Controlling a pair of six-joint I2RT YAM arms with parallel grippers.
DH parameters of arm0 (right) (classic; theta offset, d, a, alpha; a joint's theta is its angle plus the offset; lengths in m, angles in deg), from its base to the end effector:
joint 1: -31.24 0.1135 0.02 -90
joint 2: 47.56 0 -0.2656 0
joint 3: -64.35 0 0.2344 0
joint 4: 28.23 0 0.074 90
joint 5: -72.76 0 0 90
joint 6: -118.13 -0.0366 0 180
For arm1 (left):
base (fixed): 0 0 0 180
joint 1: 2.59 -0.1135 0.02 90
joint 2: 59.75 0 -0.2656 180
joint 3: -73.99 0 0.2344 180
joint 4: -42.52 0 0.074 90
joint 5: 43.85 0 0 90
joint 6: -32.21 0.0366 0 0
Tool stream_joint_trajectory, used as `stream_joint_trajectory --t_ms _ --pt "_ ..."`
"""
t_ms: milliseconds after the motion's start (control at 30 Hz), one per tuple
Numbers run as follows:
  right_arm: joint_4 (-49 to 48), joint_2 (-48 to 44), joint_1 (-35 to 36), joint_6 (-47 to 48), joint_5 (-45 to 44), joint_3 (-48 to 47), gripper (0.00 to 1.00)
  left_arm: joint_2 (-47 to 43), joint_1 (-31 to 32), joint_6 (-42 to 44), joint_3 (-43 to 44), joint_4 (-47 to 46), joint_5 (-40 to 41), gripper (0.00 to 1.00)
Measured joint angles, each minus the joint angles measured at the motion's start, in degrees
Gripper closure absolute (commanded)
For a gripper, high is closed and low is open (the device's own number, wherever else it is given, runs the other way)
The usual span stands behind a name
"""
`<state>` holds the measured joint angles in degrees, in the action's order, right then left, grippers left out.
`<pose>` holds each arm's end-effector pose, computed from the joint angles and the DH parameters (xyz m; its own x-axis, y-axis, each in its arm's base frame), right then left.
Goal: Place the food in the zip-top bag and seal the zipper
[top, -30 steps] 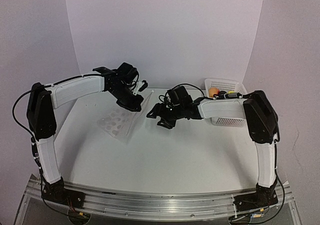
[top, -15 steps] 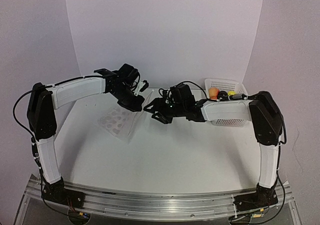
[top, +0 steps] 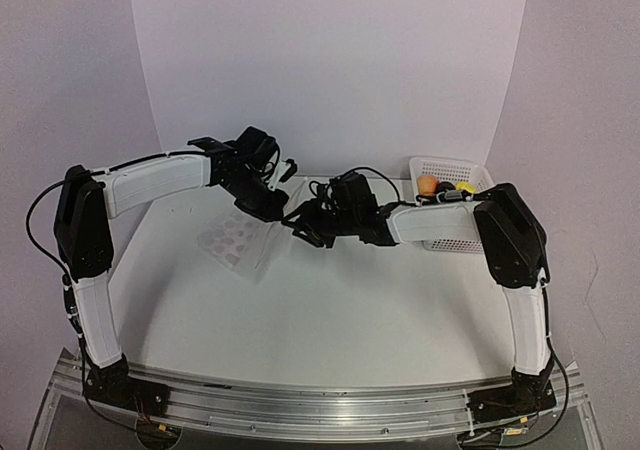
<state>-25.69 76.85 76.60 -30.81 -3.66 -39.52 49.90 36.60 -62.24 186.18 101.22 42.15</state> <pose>0.3385 0.3550 0.2074 -0.8646 0.3095 -0.3958 -0.1992 0.5120 0.8356 0.3123 -0.2579 0.2822 -0.6931 0.4652 -0.5507 0.6085 0.7871 -0.1010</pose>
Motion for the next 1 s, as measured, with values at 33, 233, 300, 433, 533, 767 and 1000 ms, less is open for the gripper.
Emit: stream_joint_trajectory --t_ms 33,233,300,433,533,767,1000 --pt "-0.1 0.0 0.0 -0.1 0.0 0.0 0.59 0.0 0.1 0.0 0.0 -0.1 -0.2 1.0" --pt "-0.4 1.1 0.0 -0.8 -1.5 -1.0 0.84 0.0 0.3 0.3 -0.4 -1.1 -1.0 1.0" --pt "-0.6 2.0 0.0 -1.0 -2.8 -1.4 0.98 -0.1 0.4 1.0 -0.7 -1.6 -0.9 1.0" --pt "2.5 2.9 -0.5 0.9 -7.0 -1.5 1.0 -0.1 0.2 3.3 -0.1 -2.5 2.7 1.0" --pt "11.0 2.3 -1.9 6.8 -13.1 -3.3 1.0 0.0 -1.9 5.8 4.2 -2.7 6.5 1.0" --pt "26.5 -5.4 -4.0 25.9 -27.3 -16.8 1.0 -3.9 -5.5 13.4 11.2 -7.5 12.1 1.0" --pt "31.8 -12.9 1.7 36.0 -34.8 -26.8 1.0 -14.6 -4.3 14.9 3.2 -12.1 13.2 0.93"
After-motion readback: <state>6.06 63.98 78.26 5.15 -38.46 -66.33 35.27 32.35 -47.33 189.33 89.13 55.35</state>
